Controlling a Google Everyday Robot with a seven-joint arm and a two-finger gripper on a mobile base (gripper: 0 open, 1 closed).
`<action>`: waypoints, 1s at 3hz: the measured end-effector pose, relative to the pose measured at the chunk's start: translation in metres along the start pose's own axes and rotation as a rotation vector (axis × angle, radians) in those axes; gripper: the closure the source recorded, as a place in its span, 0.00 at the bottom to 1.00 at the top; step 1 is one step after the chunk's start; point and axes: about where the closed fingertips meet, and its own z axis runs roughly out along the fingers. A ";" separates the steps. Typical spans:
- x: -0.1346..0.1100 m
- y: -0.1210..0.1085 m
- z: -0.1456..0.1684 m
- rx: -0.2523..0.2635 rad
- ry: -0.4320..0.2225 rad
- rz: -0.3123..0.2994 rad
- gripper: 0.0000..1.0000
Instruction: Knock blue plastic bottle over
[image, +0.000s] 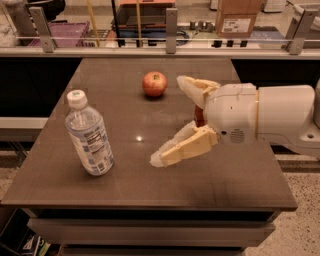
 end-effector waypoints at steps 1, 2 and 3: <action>0.020 0.010 0.035 -0.077 -0.023 0.063 0.00; 0.027 0.018 0.055 -0.108 -0.047 0.090 0.00; 0.025 0.031 0.069 -0.085 -0.072 0.086 0.00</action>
Offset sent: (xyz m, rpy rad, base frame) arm 0.0055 0.0625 -0.0644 0.1136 0.1442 0.1069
